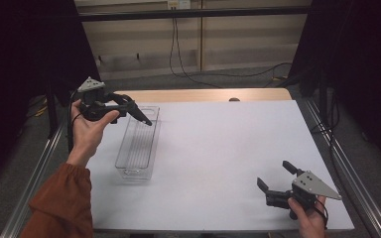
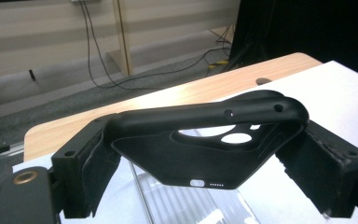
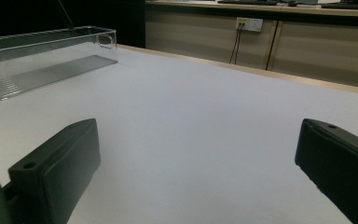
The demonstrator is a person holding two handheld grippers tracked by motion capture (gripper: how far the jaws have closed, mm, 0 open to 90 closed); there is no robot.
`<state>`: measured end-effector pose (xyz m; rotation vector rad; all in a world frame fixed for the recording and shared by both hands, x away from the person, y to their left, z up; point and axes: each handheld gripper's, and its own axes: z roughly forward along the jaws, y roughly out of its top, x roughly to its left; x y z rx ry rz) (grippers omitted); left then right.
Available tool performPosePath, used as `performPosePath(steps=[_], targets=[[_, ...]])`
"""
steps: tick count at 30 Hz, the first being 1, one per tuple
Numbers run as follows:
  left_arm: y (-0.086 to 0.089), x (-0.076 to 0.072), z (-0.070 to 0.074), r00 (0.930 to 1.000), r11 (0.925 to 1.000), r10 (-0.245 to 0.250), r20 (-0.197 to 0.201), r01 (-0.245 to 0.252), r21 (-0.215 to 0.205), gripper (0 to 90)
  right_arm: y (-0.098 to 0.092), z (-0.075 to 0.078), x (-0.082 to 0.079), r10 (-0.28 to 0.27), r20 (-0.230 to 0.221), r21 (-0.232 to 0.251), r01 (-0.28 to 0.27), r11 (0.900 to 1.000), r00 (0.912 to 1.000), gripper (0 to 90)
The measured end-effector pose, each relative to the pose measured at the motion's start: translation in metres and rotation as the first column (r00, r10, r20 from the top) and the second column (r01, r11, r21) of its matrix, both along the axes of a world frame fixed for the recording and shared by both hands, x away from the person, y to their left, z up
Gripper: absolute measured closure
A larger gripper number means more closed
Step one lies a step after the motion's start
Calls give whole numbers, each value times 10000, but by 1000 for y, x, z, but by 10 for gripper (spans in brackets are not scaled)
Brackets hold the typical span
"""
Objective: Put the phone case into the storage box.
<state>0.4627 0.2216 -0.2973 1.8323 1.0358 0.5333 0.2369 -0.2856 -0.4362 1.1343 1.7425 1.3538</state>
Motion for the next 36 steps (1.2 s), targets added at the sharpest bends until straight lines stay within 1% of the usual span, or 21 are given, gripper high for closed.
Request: performPosePath(steps=[3,5,8,10,13,14,15,16,17,18,19,22,25,26,30,31,36], targets=[[-2,3,-3,10000,9999,73,-59,-72,86,148,0,0,0,9,-12,-9,-9,10000,10000,0],[-4,6,-4,9999,9996,104,-85,-102,246,148,0,0,0,-13,-2,0,13,10000,10000,0],[-6,10,-6,9997,9992,226,-108,-222,343,148,0,0,0,-9,-2,2,9,10000,10000,0],[-8,11,-7,9995,9992,259,-182,-253,308,148,0,0,0,-2,-4,-5,2,10000,10000,0],[-10,14,-9,9991,9988,393,-184,-388,304,148,0,0,0,-3,-7,6,3,10000,10000,0],[-11,16,-10,9988,9983,453,-188,-446,386,148,0,0,0,11,-10,-1,-11,10000,10000,0],[-11,16,-10,9986,9982,472,-253,-462,386,148,0,0,0,27,-9,13,-27,10000,10000,0],[-12,18,-12,9984,9986,436,-370,-425,301,147,0,0,0,20,-7,9,-20,10000,10000,0],[-13,19,-12,9983,9985,463,-346,-453,295,147,0,0,0,40,-23,18,-40,10000,10000,0],[-14,20,-13,9981,9977,526,-324,-511,450,147,0,0,0,46,-24,23,-45,10000,10000,0],[-15,21,-14,9980,9971,575,-260,-561,506,147,0,0,0,36,-26,29,-36,10000,10000,0],[-19,24,-16,9973,9968,651,-352,-634,486,147,0,0,0,54,-27,28,-54,10000,10000,0],[-21,26,-19,9966,9952,737,-374,-711,667,147,0,0,0,35,-22,31,-35,10000,10000,0],[-23,28,-20,9957,9948,835,-401,-809,616,147,0,0,0,31,-19,28,-30,10000,10000,0],[-25,32,-24,9937,9927,1025,-463,-992,682,147,0,0,0,70,-33,30,-70,10000,10000,0],[-26,32,-25,9932,9927,1066,-467,-1037,615,147,0,0,0,71,-21,6,-71,10000,10000,0],[-28,37,-28,9901,9903,1278,-574,-1243,615,146,1,0,0,96,-12,-15,-96,10000,10000,0]])
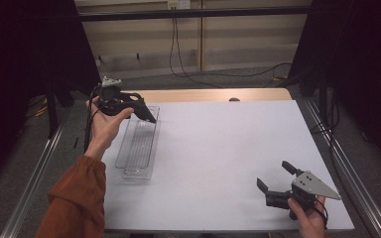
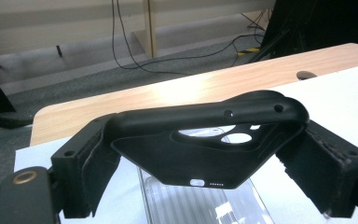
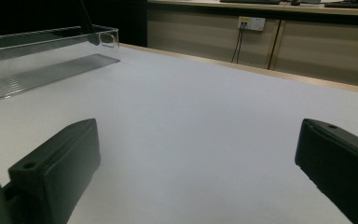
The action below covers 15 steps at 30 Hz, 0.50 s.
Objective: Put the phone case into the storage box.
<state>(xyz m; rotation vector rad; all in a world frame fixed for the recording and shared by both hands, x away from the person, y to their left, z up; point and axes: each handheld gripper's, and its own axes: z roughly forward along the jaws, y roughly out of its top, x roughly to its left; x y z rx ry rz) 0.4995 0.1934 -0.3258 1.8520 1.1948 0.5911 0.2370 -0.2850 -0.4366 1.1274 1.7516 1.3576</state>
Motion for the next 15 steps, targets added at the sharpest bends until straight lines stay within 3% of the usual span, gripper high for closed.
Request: performPosePath(steps=[15], targets=[[-4,13,-10,9964,9966,822,-221,-822,-12,145,0,-1,0,35,-9,-5,-35,10000,10000,0]])
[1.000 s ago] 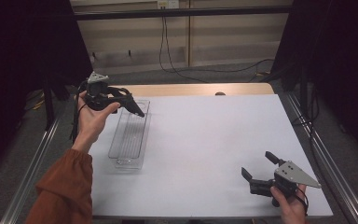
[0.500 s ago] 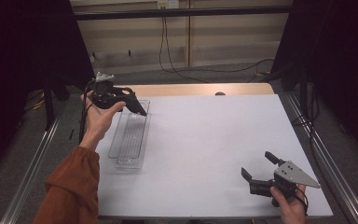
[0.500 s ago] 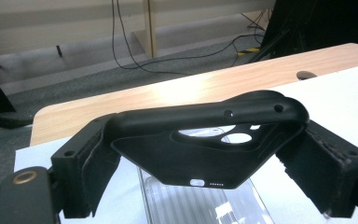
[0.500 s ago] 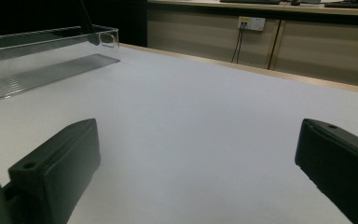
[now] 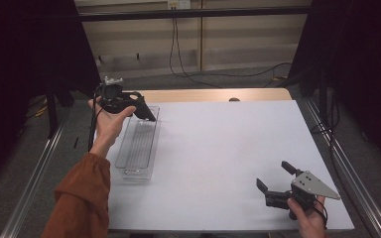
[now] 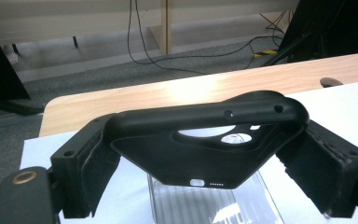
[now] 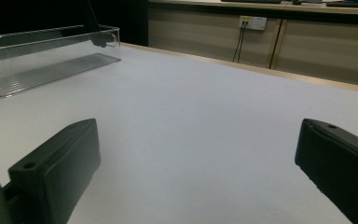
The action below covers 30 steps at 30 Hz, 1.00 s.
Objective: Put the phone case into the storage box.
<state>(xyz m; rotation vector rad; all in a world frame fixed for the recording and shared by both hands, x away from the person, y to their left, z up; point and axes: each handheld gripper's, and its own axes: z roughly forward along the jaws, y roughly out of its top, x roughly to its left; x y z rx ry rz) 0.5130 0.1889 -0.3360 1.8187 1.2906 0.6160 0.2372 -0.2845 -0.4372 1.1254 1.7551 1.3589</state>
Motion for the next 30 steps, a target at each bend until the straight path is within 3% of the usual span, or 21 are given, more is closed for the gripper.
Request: performPosePath(steps=[17,30], targets=[[-13,10,-15,9974,9977,661,-276,-656,194,142,-1,0,0,21,2,-52,-21,10000,10000,0],[-22,16,-21,9966,9959,821,28,-822,389,137,0,-1,0,76,-80,-19,-76,10000,9999,0]])
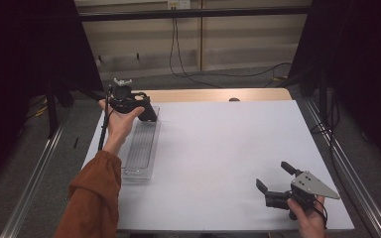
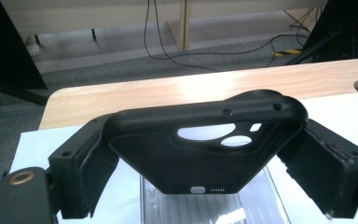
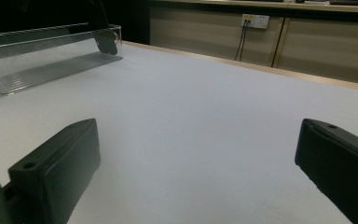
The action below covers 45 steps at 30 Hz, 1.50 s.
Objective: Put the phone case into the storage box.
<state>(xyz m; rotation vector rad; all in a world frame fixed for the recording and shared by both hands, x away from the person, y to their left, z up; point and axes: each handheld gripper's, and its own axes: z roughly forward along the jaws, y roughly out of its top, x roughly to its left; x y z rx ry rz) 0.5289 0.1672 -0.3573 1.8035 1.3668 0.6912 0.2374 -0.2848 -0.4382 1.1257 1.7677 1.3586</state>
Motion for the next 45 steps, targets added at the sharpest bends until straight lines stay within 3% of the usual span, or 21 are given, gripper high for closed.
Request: performPosePath(steps=[10,25,45], targets=[[-14,4,-1,9997,9987,-69,222,58,514,128,0,-1,0,93,-25,2,-93,10000,10000,0],[-17,16,-1,9992,9991,-338,213,333,262,128,0,-1,1,103,-48,56,-103,9999,9999,0],[-19,25,-5,9984,9983,-508,253,501,284,116,0,-1,0,137,-60,67,-137,9999,9999,0]])
